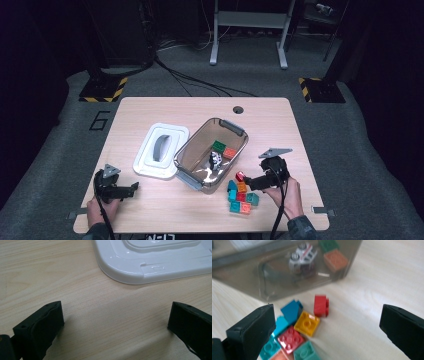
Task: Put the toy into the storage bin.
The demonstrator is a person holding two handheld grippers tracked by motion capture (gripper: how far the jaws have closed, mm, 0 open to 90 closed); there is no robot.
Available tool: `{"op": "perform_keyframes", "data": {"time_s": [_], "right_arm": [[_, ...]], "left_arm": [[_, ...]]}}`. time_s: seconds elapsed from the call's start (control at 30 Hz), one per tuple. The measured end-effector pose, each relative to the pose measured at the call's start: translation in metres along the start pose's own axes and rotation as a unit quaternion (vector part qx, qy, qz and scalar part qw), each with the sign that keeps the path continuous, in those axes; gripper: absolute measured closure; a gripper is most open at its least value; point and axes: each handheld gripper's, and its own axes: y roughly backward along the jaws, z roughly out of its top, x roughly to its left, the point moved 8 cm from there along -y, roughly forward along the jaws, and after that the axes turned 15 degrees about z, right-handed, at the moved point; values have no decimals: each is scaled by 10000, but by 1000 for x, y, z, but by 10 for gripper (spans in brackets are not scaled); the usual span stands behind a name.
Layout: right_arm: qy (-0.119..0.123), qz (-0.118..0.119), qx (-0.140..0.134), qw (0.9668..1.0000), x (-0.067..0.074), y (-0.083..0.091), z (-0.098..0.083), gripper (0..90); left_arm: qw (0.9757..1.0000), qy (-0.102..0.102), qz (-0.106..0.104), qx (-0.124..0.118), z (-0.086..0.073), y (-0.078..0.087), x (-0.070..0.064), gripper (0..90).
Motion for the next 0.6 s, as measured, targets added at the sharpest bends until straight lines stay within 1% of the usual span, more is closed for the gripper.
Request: {"op": "perform_keyframes", "data": {"time_s": [0.03, 0.07, 0.1, 0.13, 0.17, 0.23, 0.27, 0.3, 0.33, 0.37, 0.4, 0.43, 0.53, 0.57, 0.6], "right_arm": [[-52, 1, 20, 10000, 1, -1, -6, 2], [-41, 18, 0, 10000, 1, -2, -11, 9], [-4, -6, 55, 10000, 0, -3, -17, 13], [-93, -3, 82, 9999, 1, -5, -22, 19], [-57, 1, 101, 9999, 0, -6, -28, 29], [-117, -38, 150, 9998, 1, -10, -38, 73], [-72, -72, 193, 9998, 1, -11, -44, 86], [-101, -98, 192, 9997, 1, -13, -48, 107], [-71, -44, 243, 9997, 1, -14, -53, 131], [-28, -95, 235, 9997, 0, -14, -56, 141], [-78, -53, 214, 9997, 2, -15, -59, 152], [-59, -84, 199, 9997, 1, -15, -61, 177], [21, 53, 214, 9998, 2, -14, -65, 279], [61, 110, 233, 9997, 3, -14, -66, 341], [74, 176, 270, 9995, 4, -15, -67, 367]], "left_arm": [[10000, -7, 9, 1, 0, 0, 0, 0], [10000, -2, 1, 2, 0, 0, 0, 0], [10000, -6, 2, 4, 0, 0, 0, 0], [10000, -13, 0, 20, 0, 0, 0, 0], [10000, -5, 10, -2, 0, 0, 0, 0], [10000, -17, -3, 22, 0, 0, 0, 0], [10000, 0, 1, -2, 0, 0, 0, 0], [10000, -16, -15, 25, 0, 0, 0, 0], [10000, -3, 11, -2, 0, 0, 0, 0], [10000, -6, 10, 3, 0, 0, 0, 0], [10000, -1, 1, 0, 0, 0, 0, 0], [10000, -16, 2, 19, 0, 0, 0, 0], [10000, 0, 1, -1, 0, 0, 0, 0], [10000, -7, 12, 3, 0, 0, 0, 0], [10000, -2, 2, -1, 0, 0, 0, 0]]}}
